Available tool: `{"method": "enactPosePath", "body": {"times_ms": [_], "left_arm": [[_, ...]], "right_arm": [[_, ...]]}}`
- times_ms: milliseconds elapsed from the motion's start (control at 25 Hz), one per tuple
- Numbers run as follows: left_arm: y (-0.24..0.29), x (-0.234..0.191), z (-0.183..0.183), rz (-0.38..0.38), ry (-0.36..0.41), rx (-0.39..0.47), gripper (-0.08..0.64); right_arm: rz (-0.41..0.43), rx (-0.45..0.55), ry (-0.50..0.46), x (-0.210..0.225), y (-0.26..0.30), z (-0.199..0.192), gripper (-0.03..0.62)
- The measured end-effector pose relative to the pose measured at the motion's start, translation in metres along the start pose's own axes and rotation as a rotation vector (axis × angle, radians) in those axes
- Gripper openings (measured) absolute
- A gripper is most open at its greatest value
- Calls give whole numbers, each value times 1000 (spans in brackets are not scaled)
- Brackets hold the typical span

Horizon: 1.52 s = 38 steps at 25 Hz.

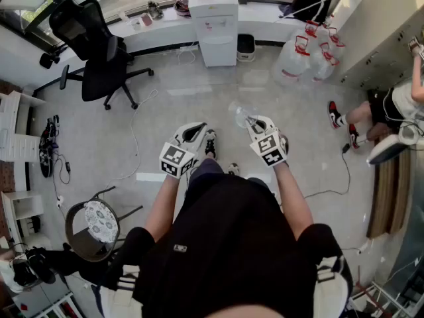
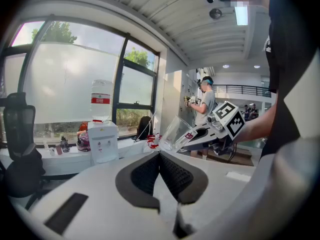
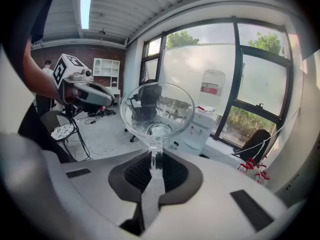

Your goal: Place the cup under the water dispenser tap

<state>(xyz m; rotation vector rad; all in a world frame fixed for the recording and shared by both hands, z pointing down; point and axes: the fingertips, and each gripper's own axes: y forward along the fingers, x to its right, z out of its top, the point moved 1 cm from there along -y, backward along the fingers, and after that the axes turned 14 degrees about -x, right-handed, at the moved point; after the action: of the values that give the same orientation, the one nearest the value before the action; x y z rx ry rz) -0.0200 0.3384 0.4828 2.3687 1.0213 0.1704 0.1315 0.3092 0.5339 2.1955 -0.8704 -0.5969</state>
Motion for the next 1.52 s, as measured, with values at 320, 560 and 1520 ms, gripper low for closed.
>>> {"method": "enactPosePath", "body": {"times_ms": [320, 560, 1520], "left_arm": [[-4, -5, -5, 5, -5, -4, 0], [-5, -11, -9, 11, -15, -7, 0], [14, -31, -6, 1, -28, -11, 0]], "right_arm": [[5, 1, -3, -4, 4, 4, 11], [6, -4, -2, -6, 9, 6, 11], [16, -19, 10, 10, 26, 10, 11]]}}
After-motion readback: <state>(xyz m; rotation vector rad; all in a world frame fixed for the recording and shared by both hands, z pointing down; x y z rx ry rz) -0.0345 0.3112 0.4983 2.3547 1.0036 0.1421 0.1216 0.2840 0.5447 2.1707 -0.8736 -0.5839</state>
